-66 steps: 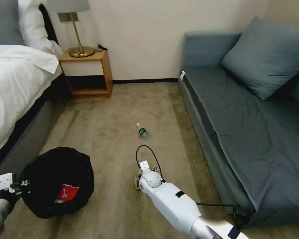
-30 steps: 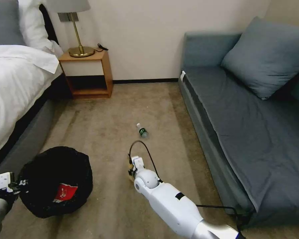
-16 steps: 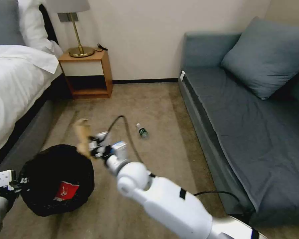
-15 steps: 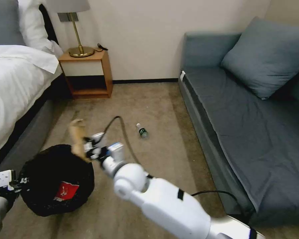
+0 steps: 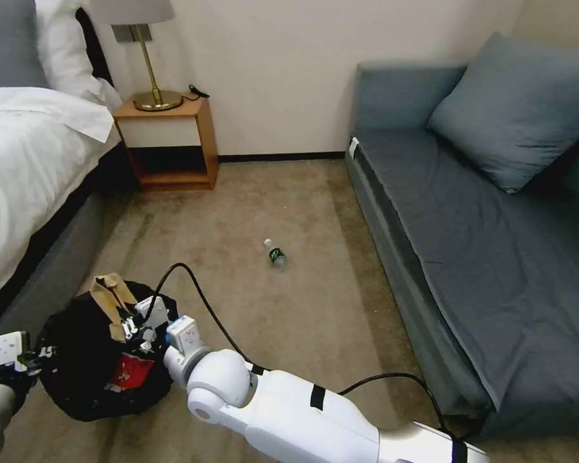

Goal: Pick up the trash bin, then pick up the garbage on the floor and place it into the trash bin.

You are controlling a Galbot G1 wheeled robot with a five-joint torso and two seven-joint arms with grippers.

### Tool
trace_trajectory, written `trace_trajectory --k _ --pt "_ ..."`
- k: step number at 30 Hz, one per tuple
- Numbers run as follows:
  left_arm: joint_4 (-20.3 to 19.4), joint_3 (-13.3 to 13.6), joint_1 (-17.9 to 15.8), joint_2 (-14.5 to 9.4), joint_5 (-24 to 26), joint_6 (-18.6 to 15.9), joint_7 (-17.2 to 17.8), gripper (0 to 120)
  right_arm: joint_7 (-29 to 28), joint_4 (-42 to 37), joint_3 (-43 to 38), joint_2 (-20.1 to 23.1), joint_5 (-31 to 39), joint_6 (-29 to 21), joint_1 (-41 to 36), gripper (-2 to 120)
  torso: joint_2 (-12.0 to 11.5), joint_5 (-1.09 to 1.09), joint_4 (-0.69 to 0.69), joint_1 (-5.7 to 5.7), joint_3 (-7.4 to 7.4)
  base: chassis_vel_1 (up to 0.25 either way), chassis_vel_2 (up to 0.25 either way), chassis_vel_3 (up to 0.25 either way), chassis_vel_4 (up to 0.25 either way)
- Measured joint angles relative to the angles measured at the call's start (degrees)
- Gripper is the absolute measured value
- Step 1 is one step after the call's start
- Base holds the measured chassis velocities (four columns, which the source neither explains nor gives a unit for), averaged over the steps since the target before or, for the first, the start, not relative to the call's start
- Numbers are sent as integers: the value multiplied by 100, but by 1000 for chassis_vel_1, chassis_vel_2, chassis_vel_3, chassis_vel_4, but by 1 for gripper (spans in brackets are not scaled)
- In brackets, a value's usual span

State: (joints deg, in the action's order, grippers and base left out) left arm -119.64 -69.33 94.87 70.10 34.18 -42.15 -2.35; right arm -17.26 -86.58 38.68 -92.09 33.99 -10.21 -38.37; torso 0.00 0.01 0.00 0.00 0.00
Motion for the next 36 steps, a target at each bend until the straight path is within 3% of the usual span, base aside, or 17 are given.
trace_trajectory --k 10,15,16,19,22,31,36 --pt "5 19 -33 4 8 -1 0 3 -21 -123 -59 -3 -84 -28 -77 61 0 -1 0 0 0 0 0 0 0" --pt "78 51 -103 22 13 -1 0 3 122 -261 -499 78 -879 317 -289 85 0 -2 -2 0 0 0 0 0 0" --pt "78 51 -103 22 13 -1 0 3 122 -261 -499 78 -879 317 -289 85 0 -2 -2 0 0 0 0 0 0" --pt "101 69 -104 27 14 -1 1 3 468 -286 -1278 498 -1724 808 -702 97 0 -2 0 0 0 0 0 0 0" --pt "116 76 -103 23 16 -1 0 3 604 -381 -1673 698 -1976 982 -978 99 0 -2 3 0 0 0 0 0 0" --pt "170 82 -139 -24 55 0 0 3 1090 -1400 -3471 1693 -2891 1731 -2743 100 0 -3 0 0 0 0 0 0 0" --pt "199 43 -90 1 59 1 -1 3 1284 -1698 -4185 1811 -3155 2144 -3742 100 0 -3 1 0 -1 0 0 0 0"
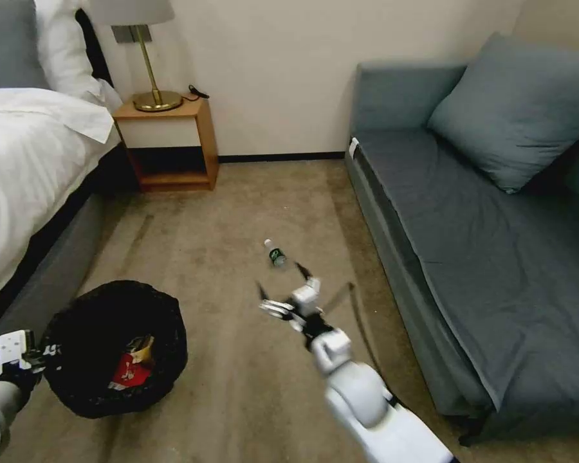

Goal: Pick up the trash bin, then pick up the garbage on the floor and place it into the trash bin.

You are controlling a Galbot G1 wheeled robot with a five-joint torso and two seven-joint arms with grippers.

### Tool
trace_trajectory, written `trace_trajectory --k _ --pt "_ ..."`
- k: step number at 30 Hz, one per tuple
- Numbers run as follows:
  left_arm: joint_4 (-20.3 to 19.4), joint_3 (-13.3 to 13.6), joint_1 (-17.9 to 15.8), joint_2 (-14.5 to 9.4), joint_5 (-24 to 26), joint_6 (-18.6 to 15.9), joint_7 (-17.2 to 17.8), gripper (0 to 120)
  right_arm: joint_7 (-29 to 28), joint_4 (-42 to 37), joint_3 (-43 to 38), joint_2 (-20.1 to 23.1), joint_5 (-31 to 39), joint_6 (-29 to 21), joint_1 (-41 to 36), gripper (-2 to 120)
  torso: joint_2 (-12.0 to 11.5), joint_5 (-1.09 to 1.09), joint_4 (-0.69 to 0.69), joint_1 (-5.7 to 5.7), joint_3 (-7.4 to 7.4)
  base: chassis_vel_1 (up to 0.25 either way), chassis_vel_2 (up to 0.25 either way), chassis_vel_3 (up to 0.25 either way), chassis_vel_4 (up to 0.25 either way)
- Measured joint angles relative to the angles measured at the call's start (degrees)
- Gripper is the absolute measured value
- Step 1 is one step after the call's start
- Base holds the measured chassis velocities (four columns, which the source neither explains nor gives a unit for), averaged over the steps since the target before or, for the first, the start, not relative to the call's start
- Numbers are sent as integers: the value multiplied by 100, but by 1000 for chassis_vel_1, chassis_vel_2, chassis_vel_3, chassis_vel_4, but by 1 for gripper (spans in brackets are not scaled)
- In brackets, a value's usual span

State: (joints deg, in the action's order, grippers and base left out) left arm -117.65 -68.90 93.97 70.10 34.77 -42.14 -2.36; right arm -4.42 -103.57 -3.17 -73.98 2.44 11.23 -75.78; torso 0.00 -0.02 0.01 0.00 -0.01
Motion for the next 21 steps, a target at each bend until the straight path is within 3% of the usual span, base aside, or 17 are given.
trace_trajectory --k 13,21 --pt "-26 -22 43 76 3 0 -2 3 116 190 -331 -184 -189 480 -481 100 0 1 -2 0 0 0 0 0 0" --pt "31 -39 9 66 1 0 -2 3 120 338 -216 -282 -279 482 -419 100 0 1 -2 0 1 -104 118 117 -96"
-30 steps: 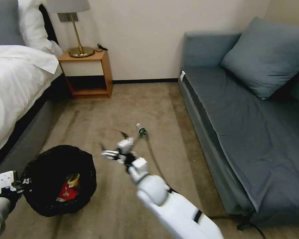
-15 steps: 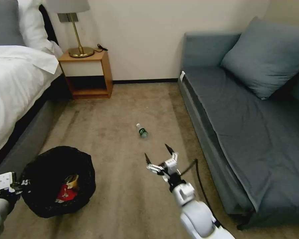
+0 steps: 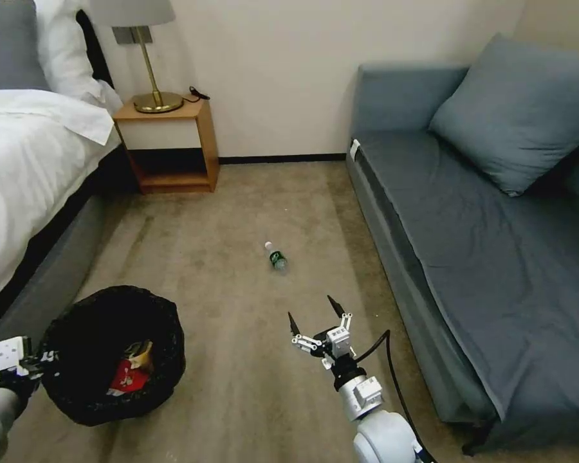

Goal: Pick up the trash bin, then pick up the garbage on the floor and place it into the trash bin.

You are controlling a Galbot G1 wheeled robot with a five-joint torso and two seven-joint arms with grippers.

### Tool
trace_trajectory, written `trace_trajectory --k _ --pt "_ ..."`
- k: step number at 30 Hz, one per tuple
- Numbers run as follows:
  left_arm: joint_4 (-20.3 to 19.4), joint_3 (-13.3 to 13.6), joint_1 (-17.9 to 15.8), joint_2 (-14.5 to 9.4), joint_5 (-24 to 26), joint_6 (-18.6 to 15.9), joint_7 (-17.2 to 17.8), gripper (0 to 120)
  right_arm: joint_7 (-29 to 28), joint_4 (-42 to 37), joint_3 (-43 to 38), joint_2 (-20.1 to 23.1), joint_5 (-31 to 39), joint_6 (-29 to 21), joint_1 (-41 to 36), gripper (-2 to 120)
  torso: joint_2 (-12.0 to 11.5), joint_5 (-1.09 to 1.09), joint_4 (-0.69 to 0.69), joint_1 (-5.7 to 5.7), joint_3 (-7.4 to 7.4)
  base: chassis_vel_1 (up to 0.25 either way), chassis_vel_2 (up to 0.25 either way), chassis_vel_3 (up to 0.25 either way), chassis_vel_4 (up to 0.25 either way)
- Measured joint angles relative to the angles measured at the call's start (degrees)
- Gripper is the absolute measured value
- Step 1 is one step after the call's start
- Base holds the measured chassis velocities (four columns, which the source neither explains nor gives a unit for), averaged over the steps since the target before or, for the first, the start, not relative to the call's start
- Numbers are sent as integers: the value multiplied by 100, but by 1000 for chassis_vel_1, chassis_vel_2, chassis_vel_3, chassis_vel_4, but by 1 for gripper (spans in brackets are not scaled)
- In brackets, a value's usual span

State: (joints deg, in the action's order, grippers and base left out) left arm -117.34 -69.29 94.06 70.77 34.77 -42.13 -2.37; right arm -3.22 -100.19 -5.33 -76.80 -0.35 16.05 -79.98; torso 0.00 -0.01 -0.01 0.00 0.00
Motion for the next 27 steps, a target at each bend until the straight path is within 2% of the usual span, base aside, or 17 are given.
trace_trajectory --k 27 --pt "66 -45 -21 -24 -9 0 -6 3 -21 184 282 70 65 -238 330 100 -1 0 2 0 0 -175 176 177 -174"
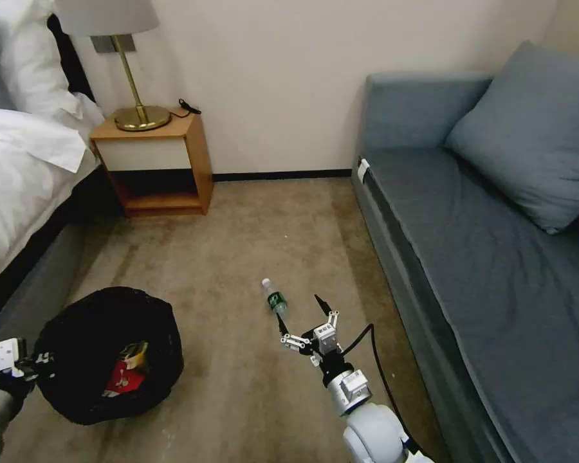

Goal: Pick up the trash bin, then pick up the garbage on the floor and place it into the trash bin.

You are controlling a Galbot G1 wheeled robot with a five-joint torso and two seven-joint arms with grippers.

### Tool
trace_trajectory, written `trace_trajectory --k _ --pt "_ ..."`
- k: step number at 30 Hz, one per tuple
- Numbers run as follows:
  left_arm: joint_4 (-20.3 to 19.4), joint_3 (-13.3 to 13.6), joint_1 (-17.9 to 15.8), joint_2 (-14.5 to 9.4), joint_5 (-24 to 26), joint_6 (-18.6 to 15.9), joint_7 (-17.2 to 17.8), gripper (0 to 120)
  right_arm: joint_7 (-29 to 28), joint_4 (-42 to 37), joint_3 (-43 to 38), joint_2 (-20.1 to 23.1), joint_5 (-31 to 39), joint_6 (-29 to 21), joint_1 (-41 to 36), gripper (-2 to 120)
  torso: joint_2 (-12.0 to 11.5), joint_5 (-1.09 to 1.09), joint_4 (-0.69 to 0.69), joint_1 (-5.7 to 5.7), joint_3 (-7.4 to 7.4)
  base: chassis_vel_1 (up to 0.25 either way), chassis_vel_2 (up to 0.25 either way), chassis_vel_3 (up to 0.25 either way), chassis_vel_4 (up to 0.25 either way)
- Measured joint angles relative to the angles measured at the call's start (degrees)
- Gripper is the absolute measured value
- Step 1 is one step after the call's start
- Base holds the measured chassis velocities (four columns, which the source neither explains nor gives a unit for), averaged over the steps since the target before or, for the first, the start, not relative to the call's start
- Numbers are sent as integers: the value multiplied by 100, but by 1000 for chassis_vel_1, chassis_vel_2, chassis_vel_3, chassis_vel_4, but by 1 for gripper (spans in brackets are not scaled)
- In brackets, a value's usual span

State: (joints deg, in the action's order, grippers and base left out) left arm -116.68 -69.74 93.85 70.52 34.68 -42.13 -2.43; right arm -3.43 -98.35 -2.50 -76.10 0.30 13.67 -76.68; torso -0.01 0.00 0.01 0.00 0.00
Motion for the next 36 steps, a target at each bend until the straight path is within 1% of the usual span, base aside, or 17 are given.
trace_trajectory --k 8,14,16,18,19,20,23,24,25,26,27,30,31,34,35,36 --pt "26 5 -19 -4 -3 0 1 3 -21 61 150 45 -2 -103 84 100 0 0 -1 0 0 -198 192 202 -186" --pt "46 0 -21 -9 -3 0 -2 3 -30 81 405 158 -5 -330 226 100 0 1 0 0 0 -204 192 193 -190" --pt "48 -13 -14 -7 -3 0 -4 3 -31 122 597 236 -1 -521 365 100 0 0 -1 0 0 -170 189 181 -168" --pt "48 -16 -12 -7 -3 0 -4 3 -31 123 625 250 3 -562 384 100 0 0 -1 0 0 -164 172 172 -148" --pt "48 -21 -2 -5 -3 0 -4 3 -30 121 808 339 143 -865 529 100 0 0 0 0 0 -157 174 164 -139" --pt "48 -21 0 -6 -3 0 -5 3 -30 119 863 366 204 -957 572 100 0 0 0 0 0 -157 174 128 -139" --pt "48 -21 0 -6 -3 0 -5 3 -30 119 863 366 204 -957 572 100 0 0 0 0 0 -157 174 128 -139" --pt "47 -22 14 -2 -5 0 -5 3 -186 109 1365 537 1104 -2067 1119 100 0 1 1 0 1 -80 80 59 -57" --pt "40 -22 23 6 -12 0 -5 3 -274 156 1538 551 1501 -2516 1362 100 0 1 0 0 1 -16 38 59 -24" --pt "36 -20 33 17 -21 0 -4 3 -336 221 1649 539 1759 -2840 1537 100 0 1 -1 0 0 0 0 0 0" --pt "36 -20 33 17 -21 0 -4 3 -336 221 1649 539 1759 -2840 1537 100 0 1 -1 0 0 0 0 0 0" --pt "-2 -7 75 54 -38 0 -4 3 -513 544 1927 401 2293 -3684 1993 100 0 1 -2 0 0 0 0 0 0" --pt "-2 -7 75 54 -38 0 -4 3 -513 544 1927 401 2293 -3684 1993 100 0 1 -2 0 0 0 0 0 0" --pt "-35 -2 106 88 -42 0 -6 3 -653 922 2115 187 2505 -4146 2287 100 0 1 -2 0 0 0 0 0 0" --pt "-35 -2 106 88 -42 0 -6 3 -653 922 2115 187 2505 -4146 2287 100 0 1 -2 0 0 0 0 0 0" --pt "-45 -1 128 108 -43 0 -9 3 -739 1178 2222 21 2608 -4358 2415 100 0 1 -2 0 0 0 0 0 0"
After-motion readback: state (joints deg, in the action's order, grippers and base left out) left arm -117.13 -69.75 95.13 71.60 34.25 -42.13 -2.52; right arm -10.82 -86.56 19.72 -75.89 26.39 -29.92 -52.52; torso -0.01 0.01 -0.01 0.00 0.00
